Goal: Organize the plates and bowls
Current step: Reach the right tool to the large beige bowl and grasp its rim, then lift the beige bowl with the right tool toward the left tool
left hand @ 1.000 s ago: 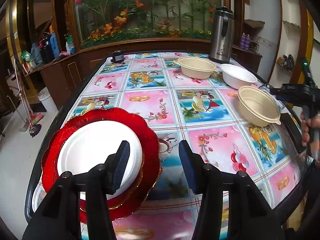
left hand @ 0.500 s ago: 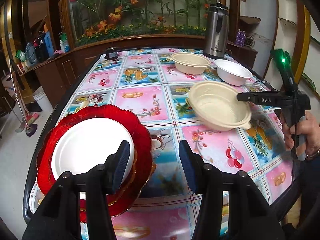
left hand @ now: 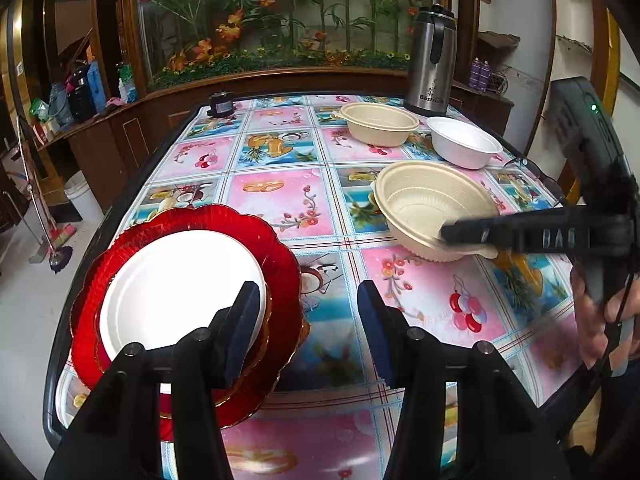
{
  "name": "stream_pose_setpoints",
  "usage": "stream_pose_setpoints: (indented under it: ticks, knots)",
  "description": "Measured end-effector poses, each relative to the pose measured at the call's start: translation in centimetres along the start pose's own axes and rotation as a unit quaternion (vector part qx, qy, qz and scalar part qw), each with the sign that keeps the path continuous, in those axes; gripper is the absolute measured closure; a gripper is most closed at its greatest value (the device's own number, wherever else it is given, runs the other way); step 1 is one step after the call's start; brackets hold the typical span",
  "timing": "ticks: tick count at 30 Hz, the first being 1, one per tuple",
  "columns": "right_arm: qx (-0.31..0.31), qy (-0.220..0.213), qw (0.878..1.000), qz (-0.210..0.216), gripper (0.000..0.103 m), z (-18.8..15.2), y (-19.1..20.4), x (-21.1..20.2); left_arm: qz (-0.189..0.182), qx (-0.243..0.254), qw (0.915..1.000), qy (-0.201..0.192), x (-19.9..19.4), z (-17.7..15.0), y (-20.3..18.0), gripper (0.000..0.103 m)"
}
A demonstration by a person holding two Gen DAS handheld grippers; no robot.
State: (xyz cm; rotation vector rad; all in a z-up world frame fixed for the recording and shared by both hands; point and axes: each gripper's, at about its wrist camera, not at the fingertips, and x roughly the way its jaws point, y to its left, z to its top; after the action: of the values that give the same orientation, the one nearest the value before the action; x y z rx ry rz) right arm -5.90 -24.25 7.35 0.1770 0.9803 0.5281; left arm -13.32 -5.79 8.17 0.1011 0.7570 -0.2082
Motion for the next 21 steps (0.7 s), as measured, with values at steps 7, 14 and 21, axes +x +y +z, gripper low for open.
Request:
stream_pose_setpoints:
  ticks: [7, 14, 21]
  knots:
    - [-0.161, 0.087, 0.981, -0.058, 0.067, -2.7, 2.5, -0.1, -0.004, -0.002, 1.0, 0.001, -0.1, 0.0, 0.4, 0.054]
    - [-0.218, 0.048, 0.95, -0.22, 0.061, -4.8, -1.1, -7.4, -0.024, 0.003, 0.9997, 0.003, -0.1, 0.5, -0.4, 0.054]
    - [-0.048, -0.123, 0.977, -0.168, 0.035, -6.5, -5.0, -14.8, -0.067, 0.016, 0.9973, 0.023, 0.3, 1.7, -2.7, 0.054]
